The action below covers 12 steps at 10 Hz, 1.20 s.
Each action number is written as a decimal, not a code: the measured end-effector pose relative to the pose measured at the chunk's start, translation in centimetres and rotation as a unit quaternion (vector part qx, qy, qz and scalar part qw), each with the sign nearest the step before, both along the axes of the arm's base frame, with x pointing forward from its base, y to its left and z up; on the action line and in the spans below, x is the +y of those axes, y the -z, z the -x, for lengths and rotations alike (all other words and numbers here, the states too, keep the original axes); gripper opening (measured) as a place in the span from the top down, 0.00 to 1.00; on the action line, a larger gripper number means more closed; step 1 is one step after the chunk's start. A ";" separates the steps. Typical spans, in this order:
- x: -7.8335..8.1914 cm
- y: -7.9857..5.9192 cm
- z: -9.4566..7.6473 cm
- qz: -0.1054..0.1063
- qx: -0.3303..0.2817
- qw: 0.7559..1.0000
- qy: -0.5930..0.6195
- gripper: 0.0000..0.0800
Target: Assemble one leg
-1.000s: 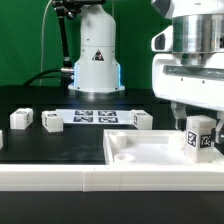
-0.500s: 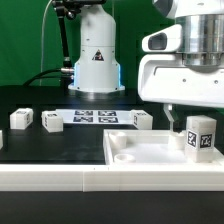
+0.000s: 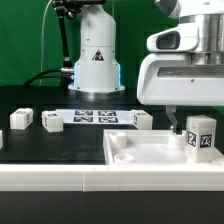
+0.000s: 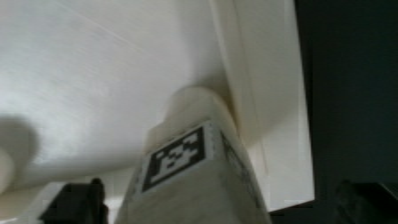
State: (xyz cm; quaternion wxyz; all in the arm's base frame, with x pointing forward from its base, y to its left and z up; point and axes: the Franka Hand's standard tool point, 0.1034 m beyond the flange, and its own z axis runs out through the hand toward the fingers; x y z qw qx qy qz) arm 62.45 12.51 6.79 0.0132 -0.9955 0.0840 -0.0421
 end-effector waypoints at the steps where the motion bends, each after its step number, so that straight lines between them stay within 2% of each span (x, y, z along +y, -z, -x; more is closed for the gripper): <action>1: -0.1 0.0 0.0 0.014 -0.002 0.999 -0.048 0.19; 3: -0.3 -0.2 -0.1 0.028 -0.003 0.993 -0.112 0.19; 6: -1.5 -0.2 -0.4 0.034 -0.006 0.985 -0.168 0.19; 7: -1.5 -0.2 -0.4 0.034 -0.006 0.986 -0.163 0.23; 8: -1.5 -0.1 -0.4 0.034 -0.006 0.986 -0.163 0.47; 9: -1.5 -0.1 -0.4 0.034 -0.006 0.986 -0.161 0.47; 10: -1.5 -0.1 -0.4 0.032 -0.005 0.988 -0.148 0.64; 12: -1.4 -0.1 -0.3 0.031 -0.005 0.990 -0.141 0.64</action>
Offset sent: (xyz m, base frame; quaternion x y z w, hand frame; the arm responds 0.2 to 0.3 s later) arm 0.0016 -0.0023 0.0068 -0.0051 -0.0019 -0.2017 0.9794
